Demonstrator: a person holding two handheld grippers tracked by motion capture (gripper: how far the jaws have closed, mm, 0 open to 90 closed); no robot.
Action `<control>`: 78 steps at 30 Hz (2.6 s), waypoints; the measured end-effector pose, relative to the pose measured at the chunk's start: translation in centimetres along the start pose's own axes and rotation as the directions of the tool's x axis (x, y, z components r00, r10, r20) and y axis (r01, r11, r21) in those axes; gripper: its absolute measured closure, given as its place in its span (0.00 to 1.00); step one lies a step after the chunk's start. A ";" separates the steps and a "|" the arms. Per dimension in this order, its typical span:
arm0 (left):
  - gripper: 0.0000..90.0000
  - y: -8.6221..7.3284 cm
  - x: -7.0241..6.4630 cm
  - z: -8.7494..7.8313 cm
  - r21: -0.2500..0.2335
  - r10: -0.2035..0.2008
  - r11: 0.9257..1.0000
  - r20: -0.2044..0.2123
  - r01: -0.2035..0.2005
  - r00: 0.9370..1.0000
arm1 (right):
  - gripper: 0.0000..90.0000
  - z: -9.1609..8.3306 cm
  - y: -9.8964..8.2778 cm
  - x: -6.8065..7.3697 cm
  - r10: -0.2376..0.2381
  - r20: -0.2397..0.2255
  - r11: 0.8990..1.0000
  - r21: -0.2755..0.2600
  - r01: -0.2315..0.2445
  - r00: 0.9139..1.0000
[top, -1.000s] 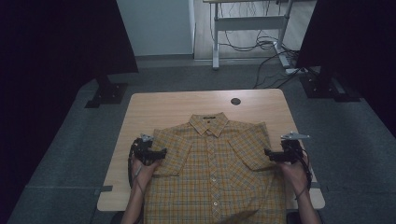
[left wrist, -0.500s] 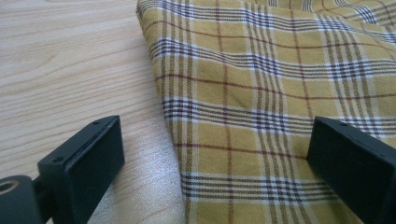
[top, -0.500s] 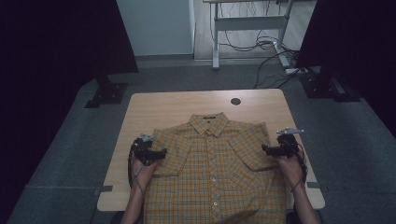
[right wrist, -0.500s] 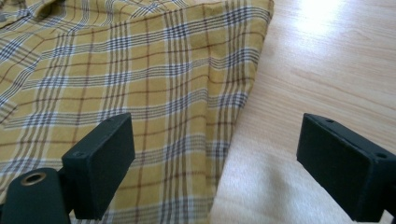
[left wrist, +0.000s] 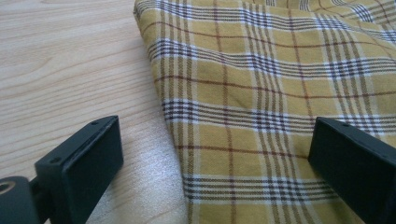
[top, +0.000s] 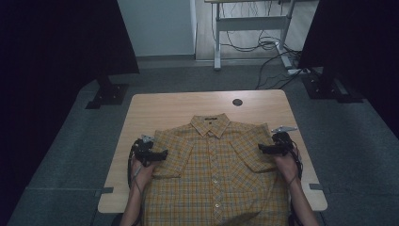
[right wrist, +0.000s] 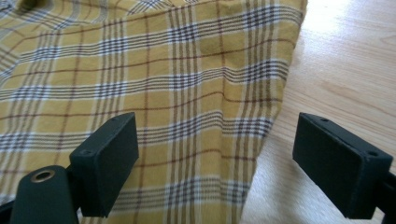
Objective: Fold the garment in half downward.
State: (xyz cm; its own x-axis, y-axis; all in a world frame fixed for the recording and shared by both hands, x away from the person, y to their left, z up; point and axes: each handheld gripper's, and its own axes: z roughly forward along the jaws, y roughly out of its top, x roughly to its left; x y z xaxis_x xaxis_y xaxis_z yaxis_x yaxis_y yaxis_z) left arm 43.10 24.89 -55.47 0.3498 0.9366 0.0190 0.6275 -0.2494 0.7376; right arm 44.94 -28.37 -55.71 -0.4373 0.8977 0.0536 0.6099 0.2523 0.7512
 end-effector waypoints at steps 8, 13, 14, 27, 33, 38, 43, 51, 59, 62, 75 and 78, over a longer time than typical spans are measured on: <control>0.07 0.0 0.3 -0.1 -0.011 0.002 1.000 0.002 -0.002 1.000 | 0.23 0.7 -0.3 0.0 -0.014 0.022 1.000 -0.012 0.014 1.000; 0.20 -0.1 0.1 -0.3 -0.037 0.033 0.999 0.035 -0.032 0.999 | 0.43 0.4 -0.4 0.4 -0.026 0.001 0.999 -0.029 0.026 1.000; 0.23 -0.1 0.1 -0.4 -0.043 0.037 0.998 0.042 -0.035 0.998 | 0.46 0.3 -0.4 0.5 -0.031 -0.007 0.999 -0.032 0.031 0.999; 0.90 0.0 0.2 -0.6 -0.067 0.028 0.998 0.150 -0.018 0.988 | 0.90 -0.2 -0.2 1.1 0.000 -0.097 1.000 -0.001 0.000 0.995; 0.91 0.8 0.5 -2.1 -0.144 0.022 0.990 0.174 0.003 0.984 | 0.90 -1.7 0.5 1.2 -0.008 -0.099 0.998 -0.059 0.002 0.995; 0.91 1.9 0.4 -3.7 -0.212 0.038 0.977 0.165 -0.002 0.986 | 0.90 -3.7 1.7 1.7 -0.028 -0.103 0.994 -0.111 0.016 0.994; 0.91 2.5 0.0 -6.0 -0.284 0.065 0.959 0.155 -0.018 0.986 | 0.90 -5.8 2.3 2.5 -0.063 -0.091 0.986 -0.158 0.048 0.994; 0.91 2.2 -2.0 -10.6 -0.388 0.169 0.913 0.086 -0.124 0.982 | 0.90 -10.1 1.4 4.4 -0.103 -0.077 0.965 -0.250 0.081 0.992; 0.91 -1.3 -4.4 -12.6 -0.383 0.280 0.885 -0.021 -0.267 0.960 | 0.90 -11.8 -1.4 5.7 -0.129 -0.075 0.960 -0.258 0.106 0.989; 0.91 -3.5 -5.1 -13.0 -0.359 0.304 0.885 -0.042 -0.298 0.952 | 0.90 -12.2 -3.4 6.3 -0.133 -0.078 0.962 -0.251 0.109 0.988; 0.88 -8.7 -6.1 -12.3 -0.198 0.328 0.928 0.032 -0.316 0.944 | 0.89 -12.2 -8.3 7.0 -0.108 -0.128 0.987 -0.133 0.091 0.986; 0.87 -9.3 -6.3 -11.4 -0.142 0.343 0.932 0.057 -0.333 0.937 | 0.89 -11.5 -9.4 7.4 -0.106 -0.145 0.993 -0.058 0.099 0.984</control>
State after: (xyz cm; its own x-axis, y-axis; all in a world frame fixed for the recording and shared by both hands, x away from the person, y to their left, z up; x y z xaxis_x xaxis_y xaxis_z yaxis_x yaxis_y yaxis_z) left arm 27.16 24.13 -54.79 0.5832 0.7783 0.2326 0.3700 -0.5095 0.7769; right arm 28.35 -28.26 -54.79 -0.5911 0.8037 0.0687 0.5242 0.3180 0.7900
